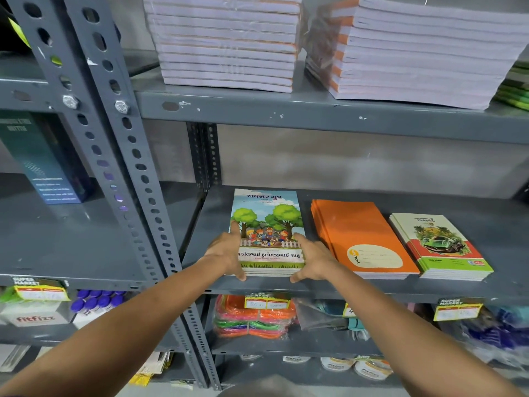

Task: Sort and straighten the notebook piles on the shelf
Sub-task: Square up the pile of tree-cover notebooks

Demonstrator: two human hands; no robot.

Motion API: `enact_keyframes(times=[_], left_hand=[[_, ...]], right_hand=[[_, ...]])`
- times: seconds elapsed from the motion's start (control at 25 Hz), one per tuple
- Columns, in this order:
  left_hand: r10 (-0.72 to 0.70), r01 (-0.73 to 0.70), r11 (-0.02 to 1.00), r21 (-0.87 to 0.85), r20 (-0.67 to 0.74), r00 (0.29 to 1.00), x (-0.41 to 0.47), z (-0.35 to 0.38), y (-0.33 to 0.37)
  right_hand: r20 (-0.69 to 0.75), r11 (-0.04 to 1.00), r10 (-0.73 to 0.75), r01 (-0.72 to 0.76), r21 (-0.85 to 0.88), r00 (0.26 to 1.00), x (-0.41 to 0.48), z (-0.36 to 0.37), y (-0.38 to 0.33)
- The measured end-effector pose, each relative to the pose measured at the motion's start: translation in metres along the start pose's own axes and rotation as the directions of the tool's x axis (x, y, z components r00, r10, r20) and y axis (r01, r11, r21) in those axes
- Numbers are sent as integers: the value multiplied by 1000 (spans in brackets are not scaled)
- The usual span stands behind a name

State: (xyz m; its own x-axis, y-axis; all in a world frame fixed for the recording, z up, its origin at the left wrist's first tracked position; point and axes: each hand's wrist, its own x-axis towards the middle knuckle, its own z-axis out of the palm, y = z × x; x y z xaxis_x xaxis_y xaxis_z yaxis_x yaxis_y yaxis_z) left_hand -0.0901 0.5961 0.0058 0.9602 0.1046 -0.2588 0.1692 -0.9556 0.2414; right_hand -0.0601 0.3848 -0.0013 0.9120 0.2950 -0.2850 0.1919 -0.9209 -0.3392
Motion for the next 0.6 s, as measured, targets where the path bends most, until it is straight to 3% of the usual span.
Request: enact_keyframes(times=[0.28, 0.6], left_hand=[[-30, 28, 999, -34, -64, 998, -7, 8, -8], [-2, -3, 993, -115, -47, 999, -8, 6, -13]], right_hand=[[-43, 1000, -21, 21, -6, 999, -8, 3, 1], [81, 975, -92, 106, -193, 992, -5, -6, -5]])
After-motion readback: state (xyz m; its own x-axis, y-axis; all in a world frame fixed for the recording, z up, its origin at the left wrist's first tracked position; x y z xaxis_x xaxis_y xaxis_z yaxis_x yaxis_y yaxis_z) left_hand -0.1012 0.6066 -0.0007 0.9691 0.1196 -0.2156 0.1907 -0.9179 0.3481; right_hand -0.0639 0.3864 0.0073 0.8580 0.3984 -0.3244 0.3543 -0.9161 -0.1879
